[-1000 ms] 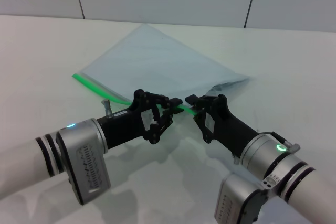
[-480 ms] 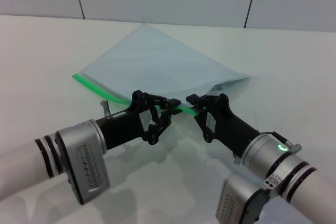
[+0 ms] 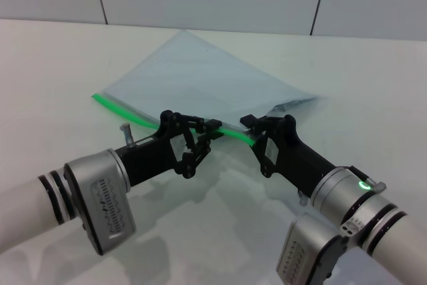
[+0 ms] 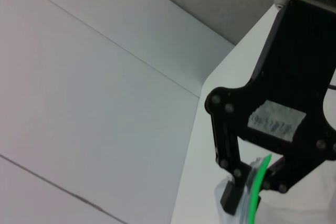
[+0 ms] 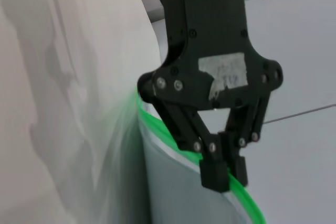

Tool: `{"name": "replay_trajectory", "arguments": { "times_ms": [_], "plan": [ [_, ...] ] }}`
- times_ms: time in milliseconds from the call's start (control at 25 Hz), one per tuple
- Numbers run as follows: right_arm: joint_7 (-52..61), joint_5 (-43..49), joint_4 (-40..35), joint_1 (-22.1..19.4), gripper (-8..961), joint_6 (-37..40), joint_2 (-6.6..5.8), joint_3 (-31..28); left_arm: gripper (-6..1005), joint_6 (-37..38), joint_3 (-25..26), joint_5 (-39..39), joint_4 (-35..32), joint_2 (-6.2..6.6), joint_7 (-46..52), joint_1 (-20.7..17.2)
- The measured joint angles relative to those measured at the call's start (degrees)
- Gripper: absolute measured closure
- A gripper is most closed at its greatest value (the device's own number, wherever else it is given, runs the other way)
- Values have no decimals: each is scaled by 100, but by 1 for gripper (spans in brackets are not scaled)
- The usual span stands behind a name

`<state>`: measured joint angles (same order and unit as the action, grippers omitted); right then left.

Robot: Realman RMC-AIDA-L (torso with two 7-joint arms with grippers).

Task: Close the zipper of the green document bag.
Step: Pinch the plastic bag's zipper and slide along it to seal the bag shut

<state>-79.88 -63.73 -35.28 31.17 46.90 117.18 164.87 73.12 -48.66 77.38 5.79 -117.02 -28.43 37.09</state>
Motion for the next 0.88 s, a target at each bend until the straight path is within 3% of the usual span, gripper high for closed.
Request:
{"name": "replay_trajectory", "arguments": {
  "times_ms": [880],
  "plan": [
    [1021,-328,815,-274,944,875,-11,-50,893,-9,5,-1021,-247,66,-7,-450]
  ]
}}
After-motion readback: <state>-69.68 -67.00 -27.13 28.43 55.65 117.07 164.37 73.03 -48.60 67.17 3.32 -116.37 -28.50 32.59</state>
